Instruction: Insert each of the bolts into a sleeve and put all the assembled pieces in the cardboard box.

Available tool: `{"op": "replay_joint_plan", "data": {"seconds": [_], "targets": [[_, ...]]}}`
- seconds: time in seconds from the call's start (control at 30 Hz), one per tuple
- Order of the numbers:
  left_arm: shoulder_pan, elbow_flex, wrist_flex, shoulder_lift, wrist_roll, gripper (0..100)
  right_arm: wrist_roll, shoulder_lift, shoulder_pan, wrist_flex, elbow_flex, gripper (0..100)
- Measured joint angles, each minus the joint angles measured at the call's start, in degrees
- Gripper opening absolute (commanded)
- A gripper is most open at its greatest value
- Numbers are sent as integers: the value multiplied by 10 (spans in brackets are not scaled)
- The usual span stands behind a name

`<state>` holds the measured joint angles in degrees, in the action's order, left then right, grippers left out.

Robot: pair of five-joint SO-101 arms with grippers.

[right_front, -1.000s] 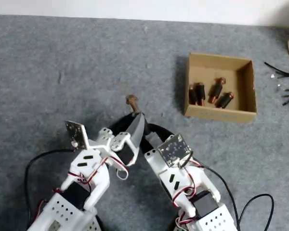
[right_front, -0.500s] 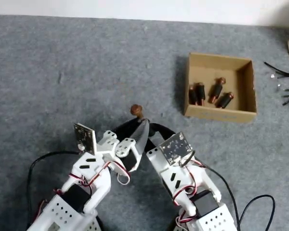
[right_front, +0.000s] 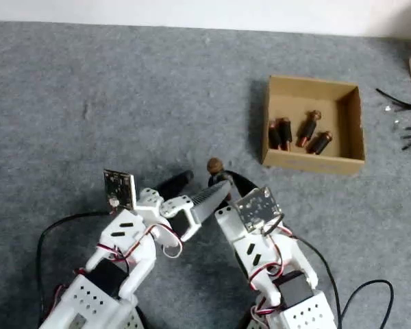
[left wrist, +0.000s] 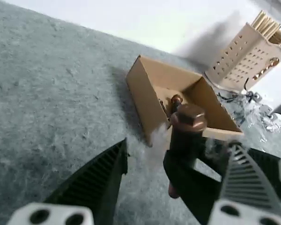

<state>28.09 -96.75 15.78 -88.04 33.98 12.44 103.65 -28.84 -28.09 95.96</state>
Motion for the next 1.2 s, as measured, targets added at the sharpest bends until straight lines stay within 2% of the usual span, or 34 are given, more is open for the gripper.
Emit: {"op": "replay_joint_plan", "data": {"seconds": [0.13, 0.33, 0.4, 0.5, 0.6, 0.67, 0.87, 1.03, 1.2], "targets": [[-23, 0, 0, 0, 10, 322, 0, 1, 14, 0, 0, 5], [-184, 0, -28, 0, 111, 322, 0, 1, 61, 0, 0, 5], [-236, 0, -38, 0, 122, 322, 0, 1, 78, 0, 0, 5], [-261, 0, -41, 0, 123, 322, 0, 1, 104, 0, 0, 5], [-263, 0, -41, 0, 75, 315, 0, 1, 135, 0, 0, 5], [-257, 0, -41, 0, 27, 275, 0, 1, 156, 0, 0, 5], [-236, 0, -33, 0, -62, 14, 0, 1, 213, -12, 0, 5], [-238, 0, -19, 0, -134, 2, 0, 1, 232, -36, 0, 5], [-238, 0, -11, 0, -145, 7, 0, 1, 235, -54, 0, 5]]}}
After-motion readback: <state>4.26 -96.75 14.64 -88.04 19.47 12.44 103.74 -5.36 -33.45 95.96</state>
